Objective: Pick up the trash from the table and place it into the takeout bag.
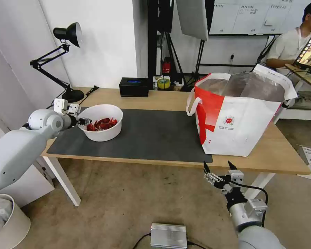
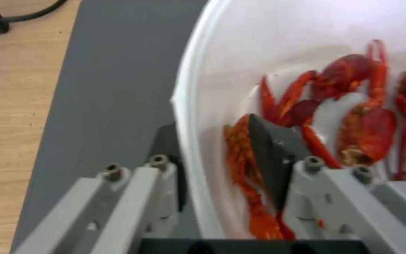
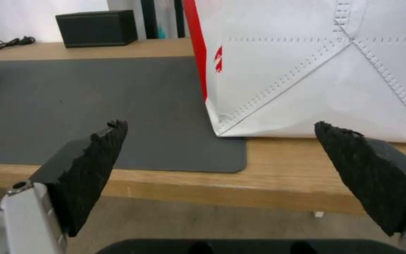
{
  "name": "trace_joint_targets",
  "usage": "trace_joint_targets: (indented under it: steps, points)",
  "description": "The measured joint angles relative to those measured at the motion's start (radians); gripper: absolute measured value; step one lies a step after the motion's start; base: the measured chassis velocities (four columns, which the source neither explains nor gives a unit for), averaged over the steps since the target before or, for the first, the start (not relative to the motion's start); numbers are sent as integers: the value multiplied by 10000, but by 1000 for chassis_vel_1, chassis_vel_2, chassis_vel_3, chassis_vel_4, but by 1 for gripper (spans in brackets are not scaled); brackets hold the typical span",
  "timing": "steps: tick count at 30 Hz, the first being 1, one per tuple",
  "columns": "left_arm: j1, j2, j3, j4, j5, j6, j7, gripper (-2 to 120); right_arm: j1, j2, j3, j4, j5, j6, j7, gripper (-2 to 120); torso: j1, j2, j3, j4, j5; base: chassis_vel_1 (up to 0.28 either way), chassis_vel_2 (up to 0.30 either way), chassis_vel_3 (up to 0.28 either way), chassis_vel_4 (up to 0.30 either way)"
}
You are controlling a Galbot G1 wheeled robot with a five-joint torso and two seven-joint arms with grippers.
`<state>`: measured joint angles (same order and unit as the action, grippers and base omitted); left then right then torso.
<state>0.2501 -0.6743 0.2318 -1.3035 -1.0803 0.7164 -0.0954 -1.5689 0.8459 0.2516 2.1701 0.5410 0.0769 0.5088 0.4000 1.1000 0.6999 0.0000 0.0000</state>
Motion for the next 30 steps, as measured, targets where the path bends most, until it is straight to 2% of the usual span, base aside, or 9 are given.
trace_joint_targets:
  steps: [2, 4, 6, 8, 17, 19, 23, 26, 30]
  points:
    - [2, 33, 16, -30, 1, 23, 13, 27, 0, 0, 0, 0, 0, 0, 0, 100, 0, 0, 0, -1, 0, 0, 0, 0, 0]
    - [29, 118, 42, -135, 6, 43, 80, 15, 0, 0, 0, 0, 0, 0, 0, 100, 0, 0, 0, 0, 0, 0, 0, 0, 0]
    - [37, 155, 48, -182, 9, 45, 109, 13, 0, 0, 0, 0, 0, 0, 0, 100, 0, 0, 0, 0, -1, 0, 0, 0, 0]
    - [51, 226, 22, -295, 3, 46, 166, 1, 0, 0, 0, 0, 0, 0, 0, 100, -1, 0, 0, 0, -2, 0, 0, 0, 0]
    - [-127, 459, -445, -893, -590, -81, 32, 0, 1, 0, 0, 0, 0, 0, 0, 100, 0, 0, 0, 3, -2, 0, 0, 0, 0]
    - [-514, 452, -531, -1293, -1060, -145, -164, 0, 0, 0, 0, 0, 0, 0, 0, 100, 0, -1, 1, 2, 0, 0, 0, 0, 0]
    - [-1175, 302, -372, -1830, -1611, -172, -501, 0, 0, 0, 0, 0, 0, 0, 0, 100, 0, 0, 0, 1, 2, 0, 0, 0, 0]
    - [-1353, 228, -290, -1957, -1737, -162, -632, 0, 0, 0, 0, 0, 0, 0, 0, 100, -1, 0, 0, 0, 3, 0, 0, 0, 0]
    - [-2036, -189, 117, -2258, -2077, -64, -1151, 0, 0, 0, 0, 1, 0, 0, 0, 100, 0, -1, 1, -1, 2, 0, 0, 0, 0]
